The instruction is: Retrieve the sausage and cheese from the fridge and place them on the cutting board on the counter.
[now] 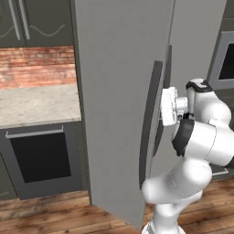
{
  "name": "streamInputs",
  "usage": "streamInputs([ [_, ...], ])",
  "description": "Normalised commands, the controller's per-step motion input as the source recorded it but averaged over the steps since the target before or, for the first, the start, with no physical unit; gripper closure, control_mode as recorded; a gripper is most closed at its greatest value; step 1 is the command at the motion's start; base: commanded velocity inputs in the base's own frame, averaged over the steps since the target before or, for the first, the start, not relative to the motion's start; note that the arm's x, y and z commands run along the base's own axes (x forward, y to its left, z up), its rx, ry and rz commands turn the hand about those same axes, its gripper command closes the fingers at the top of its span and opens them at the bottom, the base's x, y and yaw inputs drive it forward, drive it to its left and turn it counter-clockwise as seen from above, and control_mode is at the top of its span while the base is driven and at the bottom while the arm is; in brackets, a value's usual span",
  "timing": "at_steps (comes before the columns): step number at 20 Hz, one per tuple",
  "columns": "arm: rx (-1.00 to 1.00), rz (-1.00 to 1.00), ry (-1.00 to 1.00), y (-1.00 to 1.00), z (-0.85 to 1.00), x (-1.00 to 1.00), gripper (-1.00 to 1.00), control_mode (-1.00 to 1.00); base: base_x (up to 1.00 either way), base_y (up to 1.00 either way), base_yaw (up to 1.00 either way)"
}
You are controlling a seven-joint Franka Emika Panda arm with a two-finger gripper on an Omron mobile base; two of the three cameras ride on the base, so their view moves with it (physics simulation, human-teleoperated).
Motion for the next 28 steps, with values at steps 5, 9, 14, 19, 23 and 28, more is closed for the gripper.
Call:
streamInputs([
  [5,0.02,0.0,0.0,0.52,0.11,-0.61,-1.0,-1.0,0.0,0.0,0.0],
  [9,0.0,0.0,0.0,0.65,0.2,-0.36,-1.0,-1.0,0.0,0.0,0.0],
  [14,0.0,0.0,0.0,0.59,0.23,-0.03,-1.0,-1.0,0.0,0.0,0.0],
  [19,0.01,0.01,0.01,0.44,0.25,0.0,-1.0,-1.0,0.0,0.0,0.0],
  [23,0.02,0.03,0.01,0.46,0.18,-0.16,-1.0,-1.0,0.0,0.0,0.0],
  [28,0.03,0.0,0.0,0.54,0.01,-0.33,-1.0,-1.0,0.0,0.0,0.0],
])
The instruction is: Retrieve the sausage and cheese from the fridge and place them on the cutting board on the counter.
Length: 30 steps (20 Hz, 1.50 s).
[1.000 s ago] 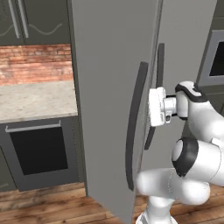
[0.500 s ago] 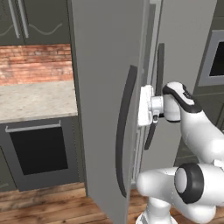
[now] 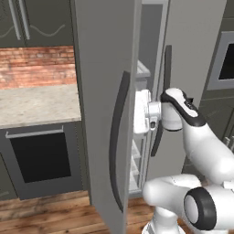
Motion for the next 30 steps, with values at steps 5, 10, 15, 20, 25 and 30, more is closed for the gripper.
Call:
streamInputs([
  [5,0.02,0.0,0.0,0.56,0.0,-0.11,-1.0,-1.0,0.0,0.0,0.0],
  [10,0.0,0.0,0.0,0.58,0.0,-0.02,-1.0,-1.0,0.0,0.0,0.0],
  [15,0.01,0.0,0.01,0.51,0.0,0.0,-1.0,-1.0,0.0,0.0,0.0],
  [20,0.0,0.0,0.04,-0.01,0.0,0.01,-1.0,-1.0,0.0,0.0,0.0],
  [25,-0.01,0.0,0.05,-0.4,0.0,0.13,-1.0,-1.0,0.0,0.0,0.0],
  [30,-0.04,0.0,0.06,-1.0,0.08,0.35,-1.0,-1.0,0.0,0.0,0.0],
])
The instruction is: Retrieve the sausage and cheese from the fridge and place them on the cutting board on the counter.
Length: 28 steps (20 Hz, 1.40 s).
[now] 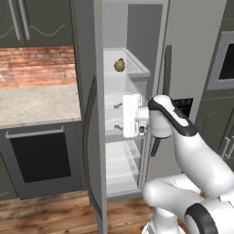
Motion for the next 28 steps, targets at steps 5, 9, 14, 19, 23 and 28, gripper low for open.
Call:
streamInputs([
  [5,-0.15,0.01,0.03,-0.99,0.19,0.16,-1.0,-1.0,0.0,0.0,0.0],
  [9,-0.34,0.1,-0.02,-0.94,0.09,0.0,-1.0,-1.0,0.0,0.0,0.0],
  [14,-0.48,0.13,-0.06,-0.51,0.0,-0.19,-1.0,-1.0,0.0,0.0,0.0],
  [19,-0.56,0.2,-0.17,-0.05,0.0,-0.21,-1.0,-1.0,0.0,0.0,0.0],
  [23,-0.57,0.24,-0.16,0.0,-0.13,-0.07,-1.0,-1.0,0.0,0.0,0.0],
  [28,-0.49,0.19,-0.08,-0.06,-0.39,0.0,-1.0,-1.0,0.0,0.0,0.0],
])
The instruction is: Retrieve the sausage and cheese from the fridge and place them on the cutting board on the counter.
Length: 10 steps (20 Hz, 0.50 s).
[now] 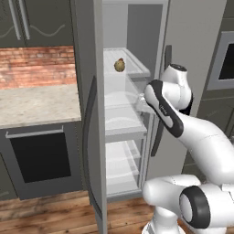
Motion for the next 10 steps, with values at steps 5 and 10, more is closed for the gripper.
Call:
streamInputs([
  [5,-0.21,0.14,-0.01,-0.15,-0.62,0.0,-1.0,-1.0,0.0,0.0,0.0],
  [10,-0.02,0.06,-0.02,0.0,-0.13,0.0,-1.0,-1.0,0.0,0.0,0.0],
])
